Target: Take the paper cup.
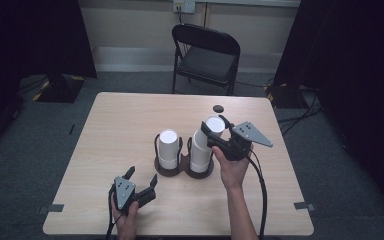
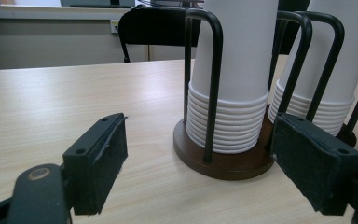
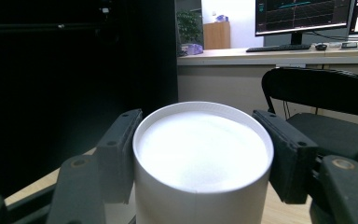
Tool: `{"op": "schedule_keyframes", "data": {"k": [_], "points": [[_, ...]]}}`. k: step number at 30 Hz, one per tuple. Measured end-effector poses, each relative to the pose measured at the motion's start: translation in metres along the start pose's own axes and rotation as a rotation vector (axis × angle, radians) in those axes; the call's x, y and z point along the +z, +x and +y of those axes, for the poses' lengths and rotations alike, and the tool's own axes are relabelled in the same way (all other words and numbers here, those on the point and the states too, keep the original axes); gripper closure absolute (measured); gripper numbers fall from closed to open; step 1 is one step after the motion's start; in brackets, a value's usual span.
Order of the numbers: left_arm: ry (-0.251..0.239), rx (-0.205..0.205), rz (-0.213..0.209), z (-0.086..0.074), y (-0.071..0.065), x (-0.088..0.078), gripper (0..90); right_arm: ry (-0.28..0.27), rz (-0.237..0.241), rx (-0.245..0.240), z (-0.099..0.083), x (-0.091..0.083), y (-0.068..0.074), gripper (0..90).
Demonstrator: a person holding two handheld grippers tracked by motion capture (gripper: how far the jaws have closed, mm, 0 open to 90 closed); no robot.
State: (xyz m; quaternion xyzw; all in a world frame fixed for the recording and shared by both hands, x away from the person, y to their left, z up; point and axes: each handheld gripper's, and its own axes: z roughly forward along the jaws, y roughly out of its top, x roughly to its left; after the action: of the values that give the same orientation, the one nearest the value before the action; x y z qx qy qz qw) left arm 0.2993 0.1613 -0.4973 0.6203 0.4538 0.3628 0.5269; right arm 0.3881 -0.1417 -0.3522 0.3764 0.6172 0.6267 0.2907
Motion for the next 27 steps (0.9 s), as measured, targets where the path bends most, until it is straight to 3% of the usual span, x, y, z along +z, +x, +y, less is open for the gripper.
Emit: {"op": "schedule_keyframes", "data": {"k": [3,5,9,12,17,22,23,27], "points": [[0.018,0.007,-0.019,0.001,0.0,0.002,19.1,-0.012,-0.002,0.011,0.001,-0.004,-0.004,35.6],[0.024,-0.004,-0.07,0.001,0.002,0.002,24.1,-0.012,-0.003,0.017,0.003,-0.007,-0.006,35.6],[0.016,-0.002,-0.08,0.001,0.003,0.001,22.8,-0.027,-0.028,0.052,0.003,-0.015,-0.01,35.6],[0.028,-0.004,-0.099,0.001,0.002,0.002,23.0,-0.028,-0.021,0.088,0.001,-0.02,-0.014,35.6],[0.046,-0.003,-0.125,0.002,0.002,0.001,21.7,-0.02,-0.019,0.097,-0.003,-0.028,-0.015,35.6],[0.065,-0.016,-0.158,0.005,0.002,0.001,23.5,-0.024,-0.011,0.128,-0.007,-0.038,-0.014,35.7],[0.072,-0.028,-0.182,0.006,0.002,0.001,25.0,-0.024,-0.01,0.135,-0.008,-0.04,-0.013,35.6],[0.059,-0.059,-0.189,0.007,0.001,-0.001,24.2,-0.025,-0.01,0.165,-0.014,-0.049,-0.011,35.6]]}}
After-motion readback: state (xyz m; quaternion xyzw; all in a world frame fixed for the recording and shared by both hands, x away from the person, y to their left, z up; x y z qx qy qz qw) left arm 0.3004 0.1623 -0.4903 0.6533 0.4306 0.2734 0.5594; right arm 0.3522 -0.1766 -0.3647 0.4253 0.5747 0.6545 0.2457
